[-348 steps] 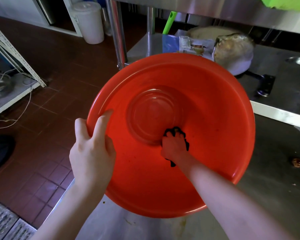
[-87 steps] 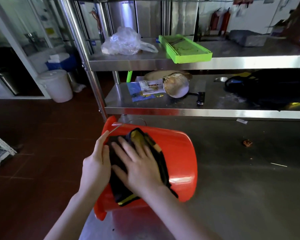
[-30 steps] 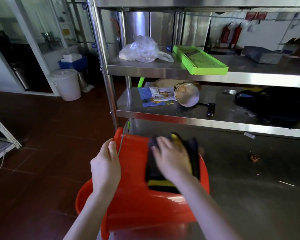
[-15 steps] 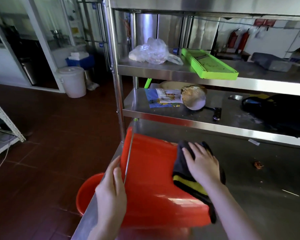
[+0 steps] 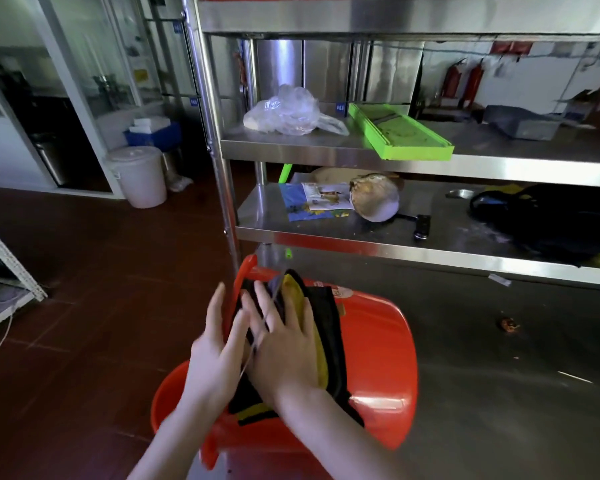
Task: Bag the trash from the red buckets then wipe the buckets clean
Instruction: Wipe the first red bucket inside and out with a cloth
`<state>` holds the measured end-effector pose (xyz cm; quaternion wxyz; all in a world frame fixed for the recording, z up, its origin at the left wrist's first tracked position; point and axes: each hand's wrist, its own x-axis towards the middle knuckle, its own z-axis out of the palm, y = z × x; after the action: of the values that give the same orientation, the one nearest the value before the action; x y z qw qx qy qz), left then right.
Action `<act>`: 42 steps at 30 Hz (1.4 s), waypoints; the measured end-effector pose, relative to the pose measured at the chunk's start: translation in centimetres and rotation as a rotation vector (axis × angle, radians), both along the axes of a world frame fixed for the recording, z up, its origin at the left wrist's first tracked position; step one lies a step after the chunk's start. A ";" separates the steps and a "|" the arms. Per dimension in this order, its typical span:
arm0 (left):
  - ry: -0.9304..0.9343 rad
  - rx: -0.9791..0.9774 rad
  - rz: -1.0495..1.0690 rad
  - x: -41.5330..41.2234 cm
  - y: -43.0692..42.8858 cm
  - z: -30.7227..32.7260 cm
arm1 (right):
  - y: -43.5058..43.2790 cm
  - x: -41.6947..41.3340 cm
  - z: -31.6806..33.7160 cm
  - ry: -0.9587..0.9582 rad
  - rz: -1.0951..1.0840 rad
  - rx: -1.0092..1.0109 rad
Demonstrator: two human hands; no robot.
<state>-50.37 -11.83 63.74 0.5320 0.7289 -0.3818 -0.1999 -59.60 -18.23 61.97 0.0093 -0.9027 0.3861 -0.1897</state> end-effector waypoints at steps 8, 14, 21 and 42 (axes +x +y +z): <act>-0.471 0.381 0.102 -0.1 -5.5 2.9 | 0.8 -0.7 -0.4 -0.130 0.044 -0.024; -0.491 0.348 0.130 0.0 -5.1 2.4 | 0.9 -0.7 -1.0 -0.117 0.080 -0.048; -0.603 0.468 0.018 -0.4 -6.7 3.7 | 0.2 0.0 -0.5 -0.084 0.003 -0.007; 0.178 0.108 -0.116 2.5 -1.7 2.1 | -6.0 -3.9 -1.1 -0.126 -0.009 0.113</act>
<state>-47.91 -13.54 65.87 0.5113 0.7124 -0.3633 -0.3148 -63.53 -24.26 60.87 0.0836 -0.8851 0.3991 -0.2243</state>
